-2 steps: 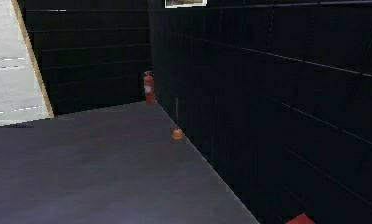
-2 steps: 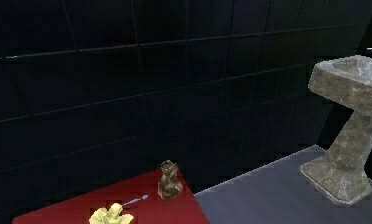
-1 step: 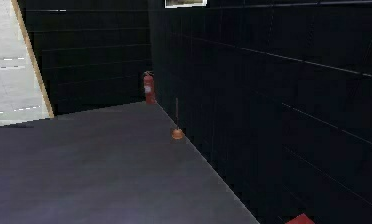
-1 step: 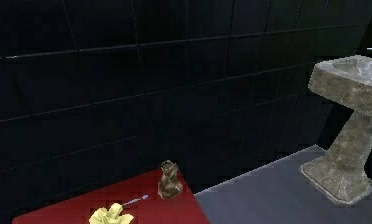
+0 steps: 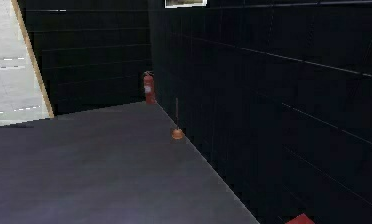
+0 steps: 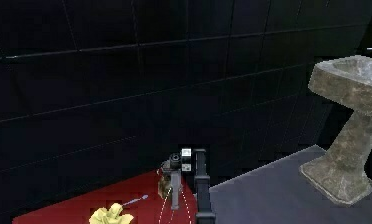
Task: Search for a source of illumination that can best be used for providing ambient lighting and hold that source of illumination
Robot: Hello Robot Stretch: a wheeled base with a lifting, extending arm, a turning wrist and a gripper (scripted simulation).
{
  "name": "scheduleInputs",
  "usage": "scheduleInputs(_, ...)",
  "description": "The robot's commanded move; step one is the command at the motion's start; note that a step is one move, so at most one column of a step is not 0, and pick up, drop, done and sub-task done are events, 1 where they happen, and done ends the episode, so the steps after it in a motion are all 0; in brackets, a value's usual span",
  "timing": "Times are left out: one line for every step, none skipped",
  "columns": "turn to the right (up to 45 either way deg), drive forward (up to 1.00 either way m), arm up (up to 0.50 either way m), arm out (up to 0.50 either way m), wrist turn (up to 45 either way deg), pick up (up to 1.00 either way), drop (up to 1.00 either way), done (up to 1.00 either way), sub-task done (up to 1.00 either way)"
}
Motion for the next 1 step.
scheduleInputs(0.0, 0.0, 0.0, 0.0, 45.0, 0.0, 0.0, 0.0, 0.0)
